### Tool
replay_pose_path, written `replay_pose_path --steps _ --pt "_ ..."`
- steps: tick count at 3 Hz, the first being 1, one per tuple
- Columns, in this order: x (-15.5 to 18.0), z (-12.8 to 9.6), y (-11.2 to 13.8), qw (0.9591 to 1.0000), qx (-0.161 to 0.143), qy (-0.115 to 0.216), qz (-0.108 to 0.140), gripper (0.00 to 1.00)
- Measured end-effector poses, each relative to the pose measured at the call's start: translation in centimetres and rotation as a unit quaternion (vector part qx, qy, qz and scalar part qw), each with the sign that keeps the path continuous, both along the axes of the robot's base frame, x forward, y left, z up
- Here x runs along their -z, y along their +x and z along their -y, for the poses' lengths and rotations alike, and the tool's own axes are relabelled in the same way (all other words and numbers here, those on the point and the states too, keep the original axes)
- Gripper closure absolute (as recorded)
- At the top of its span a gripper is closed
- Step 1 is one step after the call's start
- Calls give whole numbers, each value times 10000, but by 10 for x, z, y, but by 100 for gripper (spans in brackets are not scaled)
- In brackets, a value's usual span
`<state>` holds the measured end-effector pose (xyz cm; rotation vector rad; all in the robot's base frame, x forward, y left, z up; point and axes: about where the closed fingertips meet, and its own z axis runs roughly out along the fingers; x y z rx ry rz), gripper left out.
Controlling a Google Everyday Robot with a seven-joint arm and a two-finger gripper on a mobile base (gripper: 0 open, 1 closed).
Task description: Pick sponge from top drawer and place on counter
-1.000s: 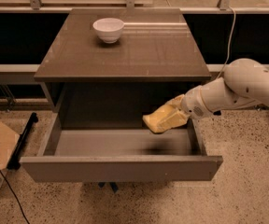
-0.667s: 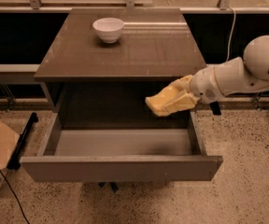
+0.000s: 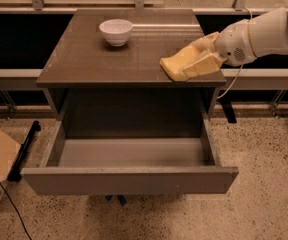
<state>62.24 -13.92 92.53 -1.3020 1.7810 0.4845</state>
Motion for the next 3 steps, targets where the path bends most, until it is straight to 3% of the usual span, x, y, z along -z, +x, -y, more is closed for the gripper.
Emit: replay_pose_path --steps 1,2,3 --pt "-8 -12 34 9998 186 78 53 100" --pt "8 -40 78 9996 277 105 -23 100" --pt "20 -59 105 9990 386 190 84 100"
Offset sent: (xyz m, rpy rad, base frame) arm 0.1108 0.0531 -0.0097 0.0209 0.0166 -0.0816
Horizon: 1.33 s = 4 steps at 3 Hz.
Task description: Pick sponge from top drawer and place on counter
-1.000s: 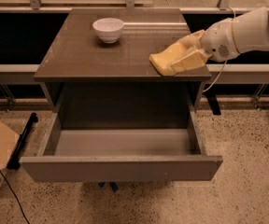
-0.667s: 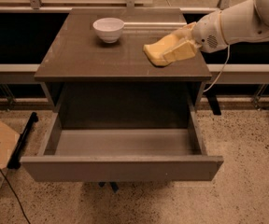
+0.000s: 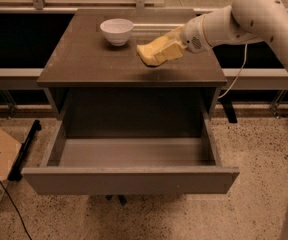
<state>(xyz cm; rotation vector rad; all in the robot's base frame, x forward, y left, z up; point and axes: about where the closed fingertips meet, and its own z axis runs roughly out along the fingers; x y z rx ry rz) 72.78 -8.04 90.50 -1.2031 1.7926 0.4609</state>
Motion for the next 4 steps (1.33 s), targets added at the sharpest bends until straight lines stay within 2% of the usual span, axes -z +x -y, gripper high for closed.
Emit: replay_pose_path --steps 1,2,3,4 --pt "17 -17 26 10000 61 42 -5 100" --pt "40 -20 51 9994 263 89 -193 73" --pt "46 -18 63 9988 360 155 -309 50" --pt "48 -21 63 9988 337 155 -319 27"
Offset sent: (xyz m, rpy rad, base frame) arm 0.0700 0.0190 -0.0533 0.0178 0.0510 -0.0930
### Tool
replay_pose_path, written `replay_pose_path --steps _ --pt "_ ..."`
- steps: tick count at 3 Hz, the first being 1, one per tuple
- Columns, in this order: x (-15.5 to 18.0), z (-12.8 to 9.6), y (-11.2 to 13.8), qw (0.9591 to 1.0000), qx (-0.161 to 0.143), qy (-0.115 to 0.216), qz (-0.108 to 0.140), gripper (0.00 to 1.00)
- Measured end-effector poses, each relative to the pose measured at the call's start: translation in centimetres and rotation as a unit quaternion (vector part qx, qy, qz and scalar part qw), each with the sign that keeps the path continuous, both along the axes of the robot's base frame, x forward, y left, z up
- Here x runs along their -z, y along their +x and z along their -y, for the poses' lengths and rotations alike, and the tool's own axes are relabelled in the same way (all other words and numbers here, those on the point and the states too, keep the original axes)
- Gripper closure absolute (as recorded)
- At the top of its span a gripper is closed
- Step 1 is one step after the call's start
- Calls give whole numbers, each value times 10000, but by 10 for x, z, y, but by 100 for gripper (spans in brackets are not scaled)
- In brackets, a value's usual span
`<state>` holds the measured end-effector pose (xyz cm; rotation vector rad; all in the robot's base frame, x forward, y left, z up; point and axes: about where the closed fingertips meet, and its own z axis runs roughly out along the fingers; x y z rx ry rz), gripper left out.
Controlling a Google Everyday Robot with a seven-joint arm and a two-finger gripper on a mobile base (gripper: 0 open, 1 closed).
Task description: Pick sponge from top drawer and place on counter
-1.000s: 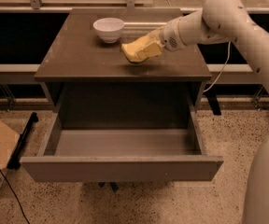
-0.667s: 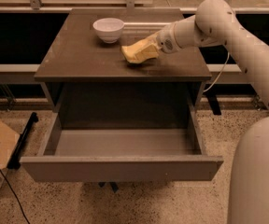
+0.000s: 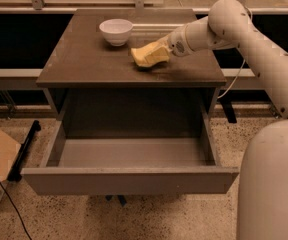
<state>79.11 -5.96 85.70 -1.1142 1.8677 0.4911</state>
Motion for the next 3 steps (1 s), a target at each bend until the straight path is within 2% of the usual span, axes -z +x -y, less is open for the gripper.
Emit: replay_pose_path --steps 1,3 --pt "2 -3 0 10000 -21 2 -17 4" --pt "3 -4 0 10000 -30 3 -25 0"
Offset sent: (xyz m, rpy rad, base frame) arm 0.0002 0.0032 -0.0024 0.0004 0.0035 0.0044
